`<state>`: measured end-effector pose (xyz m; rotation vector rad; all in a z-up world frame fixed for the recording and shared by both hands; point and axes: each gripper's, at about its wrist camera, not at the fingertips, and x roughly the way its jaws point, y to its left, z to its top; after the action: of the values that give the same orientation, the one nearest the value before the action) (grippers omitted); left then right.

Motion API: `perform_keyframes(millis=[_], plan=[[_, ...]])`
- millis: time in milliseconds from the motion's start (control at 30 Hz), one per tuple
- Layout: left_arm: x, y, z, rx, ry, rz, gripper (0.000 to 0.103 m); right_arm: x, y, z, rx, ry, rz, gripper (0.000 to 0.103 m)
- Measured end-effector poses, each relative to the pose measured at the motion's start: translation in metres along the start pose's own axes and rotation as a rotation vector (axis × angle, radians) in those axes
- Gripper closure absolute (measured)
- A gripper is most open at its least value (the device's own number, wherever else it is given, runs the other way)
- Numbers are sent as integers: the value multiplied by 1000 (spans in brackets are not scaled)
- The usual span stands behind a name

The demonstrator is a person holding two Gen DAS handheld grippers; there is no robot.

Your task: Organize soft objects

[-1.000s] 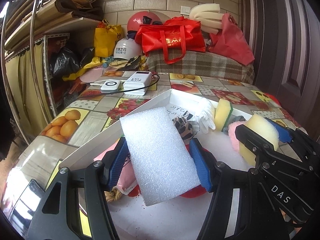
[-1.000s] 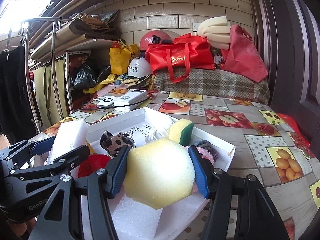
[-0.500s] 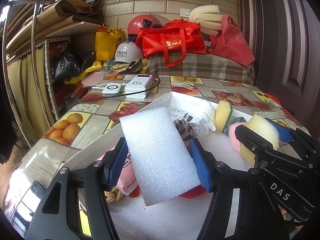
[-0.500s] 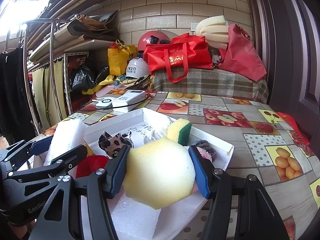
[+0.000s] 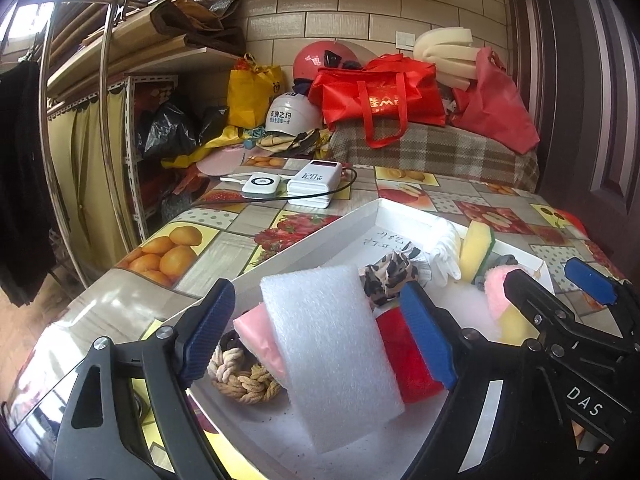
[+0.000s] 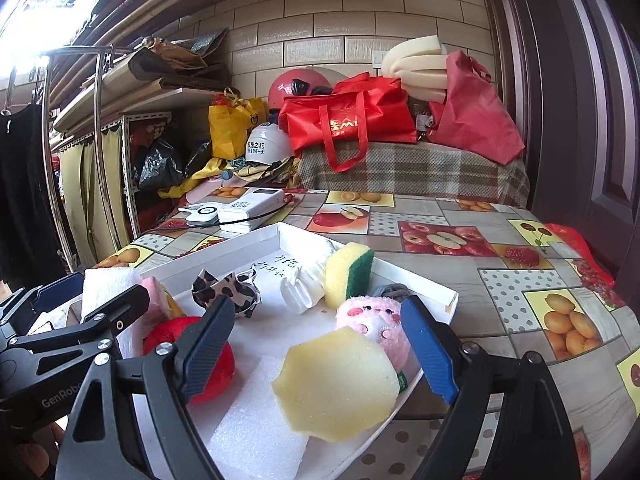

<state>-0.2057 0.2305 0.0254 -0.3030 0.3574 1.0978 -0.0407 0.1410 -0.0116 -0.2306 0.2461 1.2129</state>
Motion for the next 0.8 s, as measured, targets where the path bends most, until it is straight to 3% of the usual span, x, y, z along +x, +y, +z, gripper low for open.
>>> perform_keyframes(millis=[400,800], plan=[[-23,-7,-2,30,-110,13,16,-20,0,-4,-13,-71,-7,16],[-50,-18,-14,51,-122,-24,16,-42,-13,-14,-7,-70,-25,15]])
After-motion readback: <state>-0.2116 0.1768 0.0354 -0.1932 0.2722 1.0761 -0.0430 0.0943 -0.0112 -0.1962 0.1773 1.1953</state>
